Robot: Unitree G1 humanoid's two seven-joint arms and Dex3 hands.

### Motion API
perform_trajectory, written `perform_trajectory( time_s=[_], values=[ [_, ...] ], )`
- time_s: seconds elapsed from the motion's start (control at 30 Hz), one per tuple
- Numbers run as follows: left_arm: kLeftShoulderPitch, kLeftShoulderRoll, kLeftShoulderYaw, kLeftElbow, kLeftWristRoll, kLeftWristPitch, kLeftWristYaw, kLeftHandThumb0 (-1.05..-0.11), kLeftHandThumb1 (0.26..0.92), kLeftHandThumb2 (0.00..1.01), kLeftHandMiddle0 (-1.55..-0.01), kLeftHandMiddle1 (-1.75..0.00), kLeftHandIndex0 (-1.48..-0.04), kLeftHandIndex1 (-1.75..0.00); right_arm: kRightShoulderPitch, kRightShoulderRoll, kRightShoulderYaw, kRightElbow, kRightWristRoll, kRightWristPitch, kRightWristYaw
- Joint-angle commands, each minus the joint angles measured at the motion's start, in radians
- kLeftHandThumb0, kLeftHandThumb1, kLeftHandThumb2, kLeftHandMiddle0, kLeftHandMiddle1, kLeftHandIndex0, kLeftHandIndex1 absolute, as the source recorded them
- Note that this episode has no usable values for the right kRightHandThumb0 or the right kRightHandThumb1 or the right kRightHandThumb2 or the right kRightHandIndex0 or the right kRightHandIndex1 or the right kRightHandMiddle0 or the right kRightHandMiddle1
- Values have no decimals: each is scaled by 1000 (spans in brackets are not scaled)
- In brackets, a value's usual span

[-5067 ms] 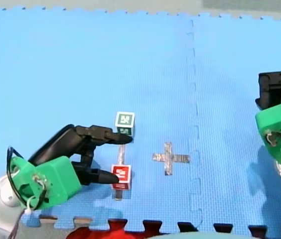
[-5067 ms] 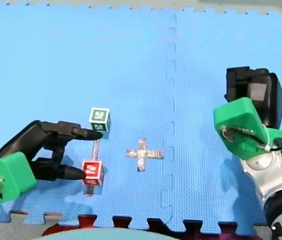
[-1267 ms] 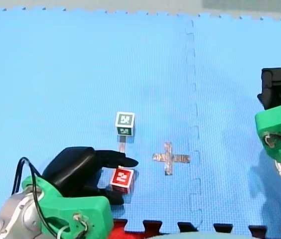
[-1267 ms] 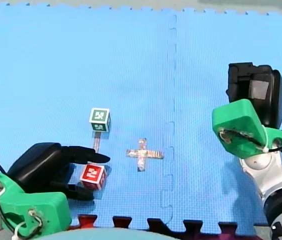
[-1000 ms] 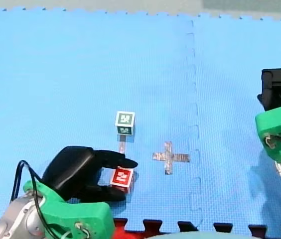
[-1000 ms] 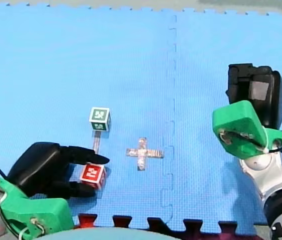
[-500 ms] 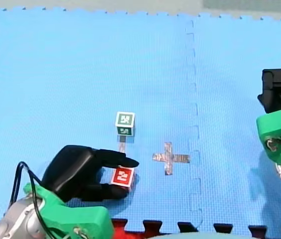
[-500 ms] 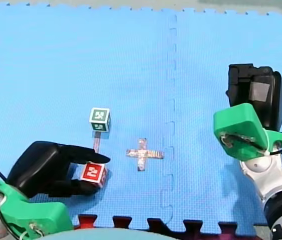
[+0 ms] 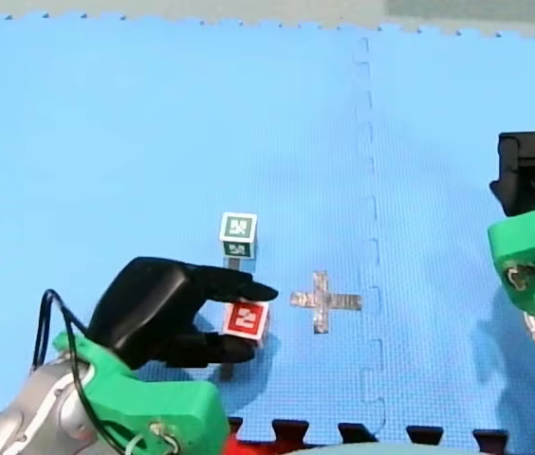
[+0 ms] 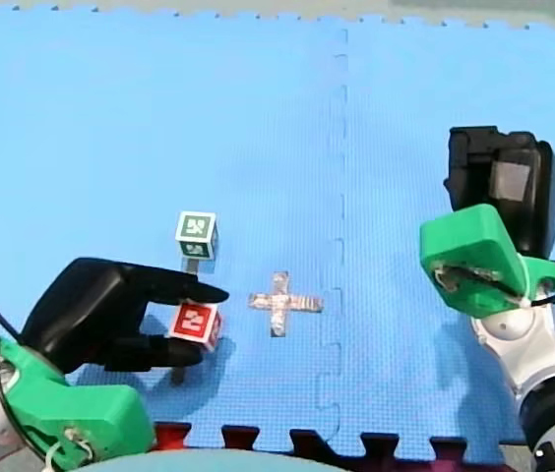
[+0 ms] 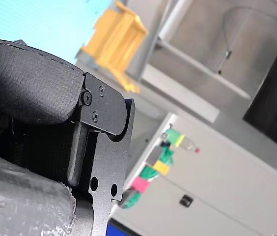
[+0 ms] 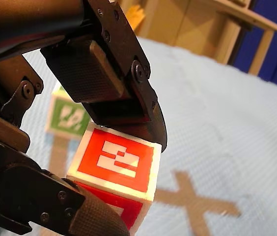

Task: Stack cube left

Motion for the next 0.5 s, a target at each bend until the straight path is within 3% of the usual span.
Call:
perform_trajectory(
  time_s=[0.0, 0.07, 0.13, 0.27, 0.47],
  values=[
    [38, 0, 46, -281, -47, 166, -138, -521, 879, 16, -848, -1746, -1200, -121, -1, -1, 2, 9, -1, 1, -6],
    [42, -14, 46, -397, -19, 327, -243, -528, 881, 14, -848, -1746, -1211, -124, -2, 1, 2, 11, -1, 3, -6],
    [38, -23, 43, -452, 4, 419, -304, -531, 882, 13, -850, -1746, -1218, -125, -2, 2, 2, 11, -1, 4, -5],
    [32, -22, 40, -483, 18, 447, -324, -534, 879, 9, -852, -1746, -1223, -125, -2, 6, 3, 11, -1, 5, -3],
    [-10, -47, 18, -555, 58, 523, -377, -510, 854, 0, -855, -1746, -1224, -116, -2, 14, 5, 14, -3, 11, -6]
  ],
)
